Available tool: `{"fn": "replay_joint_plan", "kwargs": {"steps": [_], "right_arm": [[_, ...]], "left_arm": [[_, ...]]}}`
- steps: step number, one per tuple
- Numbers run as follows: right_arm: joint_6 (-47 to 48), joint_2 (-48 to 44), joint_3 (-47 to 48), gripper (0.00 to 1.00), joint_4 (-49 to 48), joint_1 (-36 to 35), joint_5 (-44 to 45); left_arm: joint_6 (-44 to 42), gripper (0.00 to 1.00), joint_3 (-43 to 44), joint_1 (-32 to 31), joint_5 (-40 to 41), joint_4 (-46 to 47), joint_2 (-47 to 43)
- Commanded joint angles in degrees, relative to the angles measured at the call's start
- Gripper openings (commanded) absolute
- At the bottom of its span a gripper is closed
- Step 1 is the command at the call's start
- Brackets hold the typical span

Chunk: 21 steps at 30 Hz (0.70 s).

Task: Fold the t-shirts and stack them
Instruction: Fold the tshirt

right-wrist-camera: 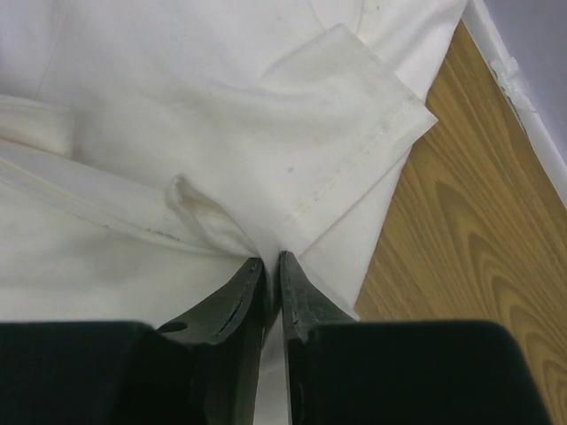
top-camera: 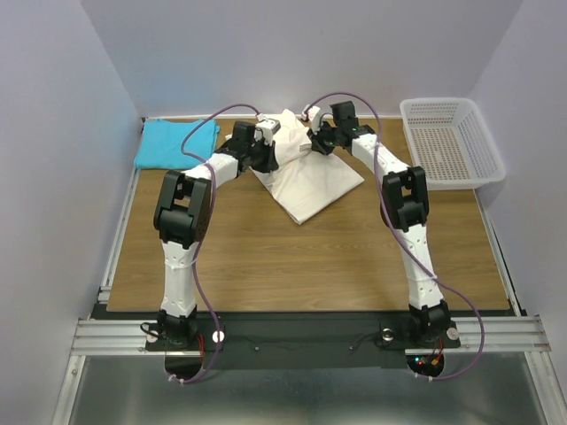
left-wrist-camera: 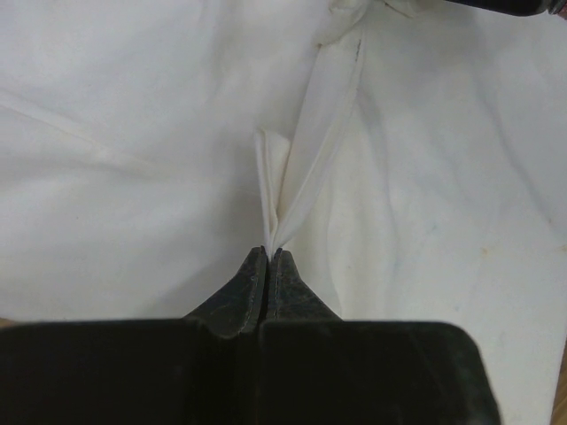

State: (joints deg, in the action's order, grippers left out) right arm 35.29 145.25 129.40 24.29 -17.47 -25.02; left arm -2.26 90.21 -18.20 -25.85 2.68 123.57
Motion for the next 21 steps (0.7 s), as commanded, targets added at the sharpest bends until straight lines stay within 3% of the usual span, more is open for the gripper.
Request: {"fn": "replay_joint_plan", "kwargs": {"steps": [1, 2, 4, 8, 15, 19, 21], "right_arm": [[-1.01, 0.65, 3.22, 0.22, -4.87, -0.10, 2.69], [-2.05, 0.56, 3.31, 0.31, -5.31, -0.10, 3.47], [-4.69, 0.47, 3.66, 0.36, -7.66, -0.10, 5.23], [-12.78, -0.67, 3.92, 0.60, -11.80, -0.10, 14.01], [-20.59, -4.35, 1.74, 0.63, -12.60, 0.07, 19.92], [-23.42, -11.29, -7.30, 0.63, -12.52, 1.30, 17.64], [-25.34, -16.47, -14.22, 0.64, -12.43, 2.70, 15.01]], "left_arm": [[0.85, 0.12, 2.51, 0.88, 2.20, -1.27, -0.17], [1.12, 0.19, 2.60, 0.97, 3.77, -1.27, -0.60], [1.47, 0.35, 3.04, 0.88, 6.40, -1.01, -1.05], [1.82, 0.40, 3.83, 0.97, 13.42, 0.13, -3.76], [1.30, 0.44, 3.05, 1.06, 27.41, 0.83, -8.69], [2.08, 0.44, -3.52, 1.06, 26.55, 3.55, -15.10], [6.80, 0.44, -8.53, 1.06, 22.52, 3.48, -19.65]]}}
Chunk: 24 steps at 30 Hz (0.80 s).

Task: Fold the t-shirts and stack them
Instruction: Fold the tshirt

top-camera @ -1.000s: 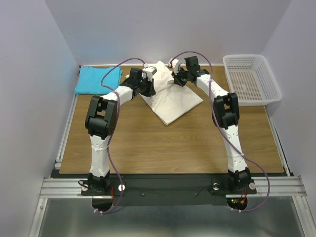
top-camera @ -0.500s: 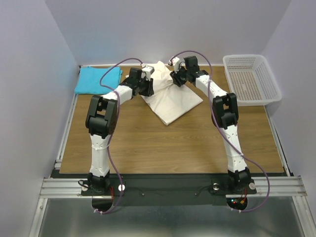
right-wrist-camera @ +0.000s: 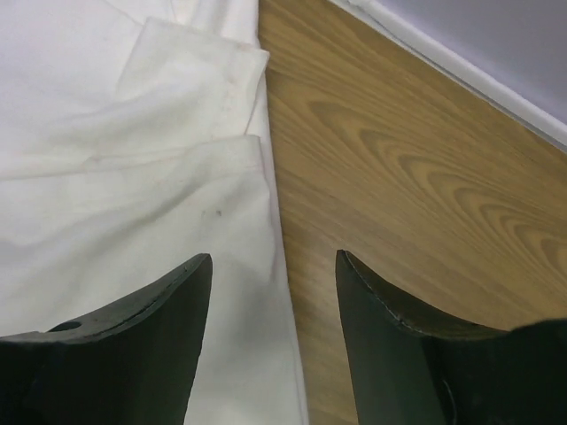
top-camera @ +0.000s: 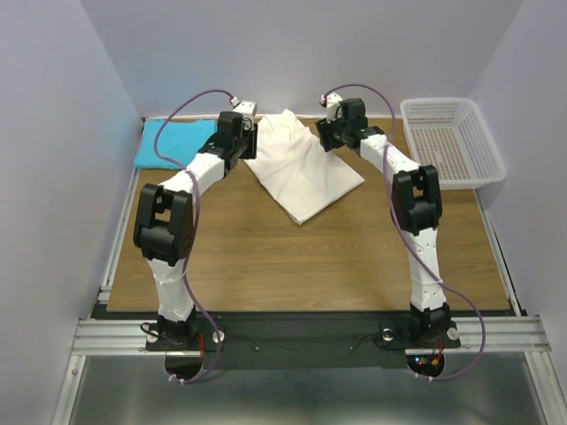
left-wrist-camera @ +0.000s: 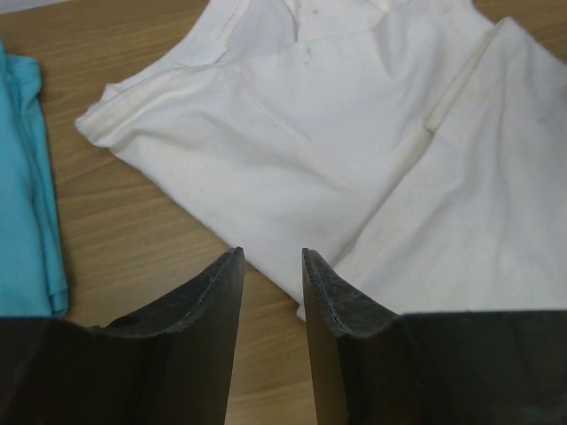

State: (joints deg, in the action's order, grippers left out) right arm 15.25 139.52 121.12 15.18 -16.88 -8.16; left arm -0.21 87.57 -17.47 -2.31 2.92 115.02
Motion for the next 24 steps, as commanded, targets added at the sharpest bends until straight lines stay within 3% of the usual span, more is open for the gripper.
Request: {"fn": "replay_joint_plan", "kwargs": {"steps": [1, 6, 12, 17, 24], "right_arm": [[-6.27, -12.24, -8.42, 0.64, -3.14, 2.81, -3.16], [-11.20, -20.07, -20.20, 0.66, -1.03, 8.18, -13.45], [-10.15, -25.61, -32.34, 0.66, -0.41, 10.20, -16.53], [-10.15, -27.11, -35.25, 0.66, -0.41, 10.64, -16.89], [-11.99, -25.45, -35.16, 0.65, -0.41, 11.08, -17.41]], "left_arm": [[6.78, 0.44, -8.09, 0.42, -2.60, 3.32, -12.79], [19.97, 0.46, -26.60, -0.89, -16.22, 8.05, -22.37], [34.45, 0.47, -42.45, -8.52, -20.98, 21.57, -29.58], [40.10, 0.47, -46.43, -15.56, -19.06, 27.57, -30.47], [46.79, 0.47, -51.18, -18.03, -17.21, 35.22, -28.19]]}}
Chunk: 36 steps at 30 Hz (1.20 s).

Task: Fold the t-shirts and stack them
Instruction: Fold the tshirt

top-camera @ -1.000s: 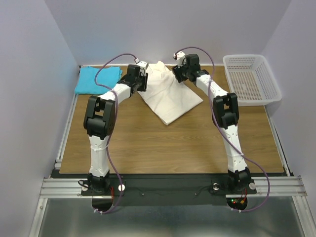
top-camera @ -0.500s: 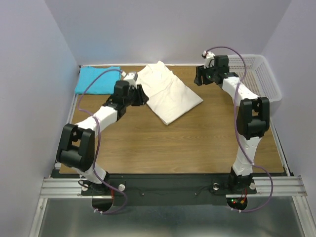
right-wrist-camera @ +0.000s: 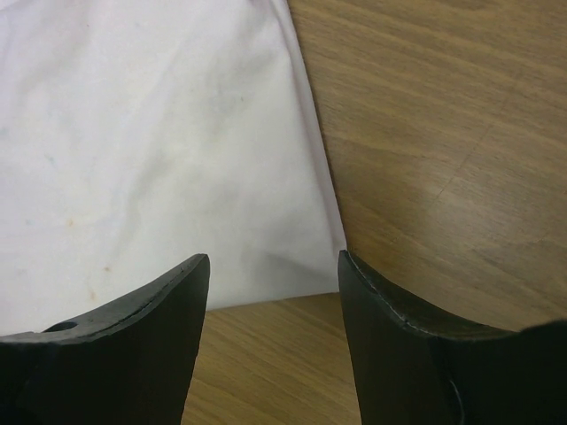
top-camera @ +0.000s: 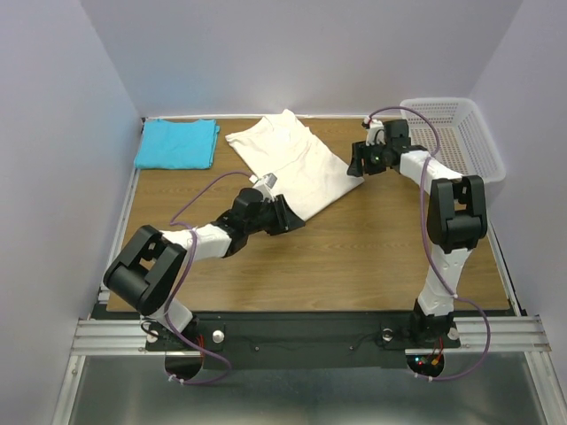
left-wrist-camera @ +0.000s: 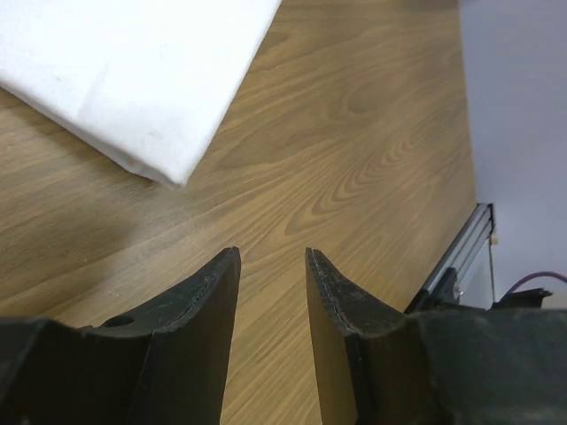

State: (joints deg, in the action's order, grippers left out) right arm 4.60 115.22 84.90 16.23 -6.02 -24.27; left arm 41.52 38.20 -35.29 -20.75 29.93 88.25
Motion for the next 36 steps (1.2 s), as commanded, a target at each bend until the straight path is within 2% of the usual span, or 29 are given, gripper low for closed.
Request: {"fn": "replay_joint_plan", "kwargs": {"steps": [1, 17, 36], "right_arm": [[-1.35, -0.96, 1.05, 0.65, -1.46, 0.22, -1.39], [-2.49, -0.43, 1.14, 0.65, -1.38, 2.15, -2.62], [-2.75, -0.52, 0.79, 0.65, -1.46, 2.24, -3.06]], "left_arm": [[5.41, 0.47, -1.81, -0.22, 1.59, 8.73, -1.15], [6.03, 0.47, 1.36, -0.13, 7.04, 5.93, 3.51], [5.33, 0.46, 5.92, -0.22, 6.87, 5.49, 11.15]]}}
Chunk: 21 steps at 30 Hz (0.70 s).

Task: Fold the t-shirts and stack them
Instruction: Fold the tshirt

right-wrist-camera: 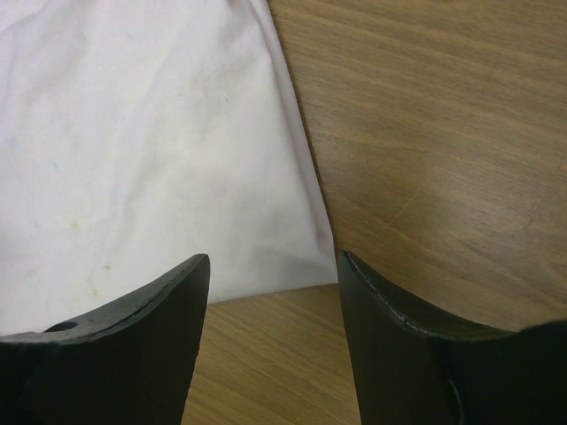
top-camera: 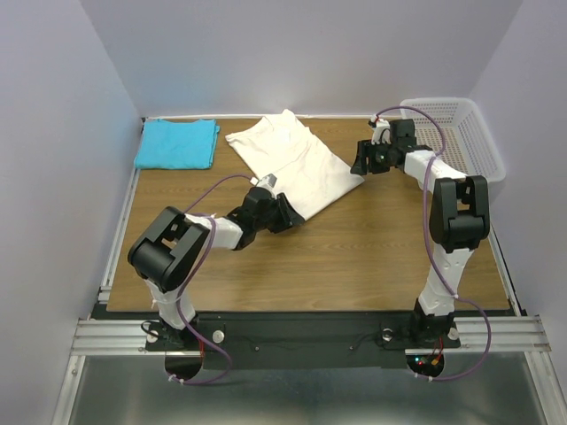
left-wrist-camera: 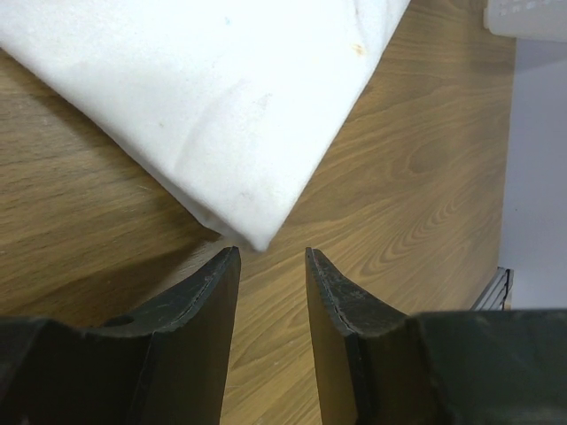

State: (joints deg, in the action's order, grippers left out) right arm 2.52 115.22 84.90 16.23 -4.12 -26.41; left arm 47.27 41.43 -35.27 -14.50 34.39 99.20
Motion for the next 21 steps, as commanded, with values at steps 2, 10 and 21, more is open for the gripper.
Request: {"fn": "replay_joint_plan", "kwargs": {"steps": [2, 10, 21], "right_arm": [[-0.68, -0.43, 0.88, 0.65, -1.46, 0.25, -0.92], [-0.68, -0.08, 0.79, 0.65, -1.46, 0.34, -0.83], [-0.42, 0.36, 0.88, 0.65, -1.38, 0.34, -0.04]], "left_arm": [[-0.68, 0.46, 3.13, -0.15, 0.70, 0.68, 0.73], [-0.86, 0.45, 4.62, -0.24, 1.58, 0.59, 2.67], [-1.91, 0.24, 4.80, -0.24, -0.08, 0.50, 3.55]]}}
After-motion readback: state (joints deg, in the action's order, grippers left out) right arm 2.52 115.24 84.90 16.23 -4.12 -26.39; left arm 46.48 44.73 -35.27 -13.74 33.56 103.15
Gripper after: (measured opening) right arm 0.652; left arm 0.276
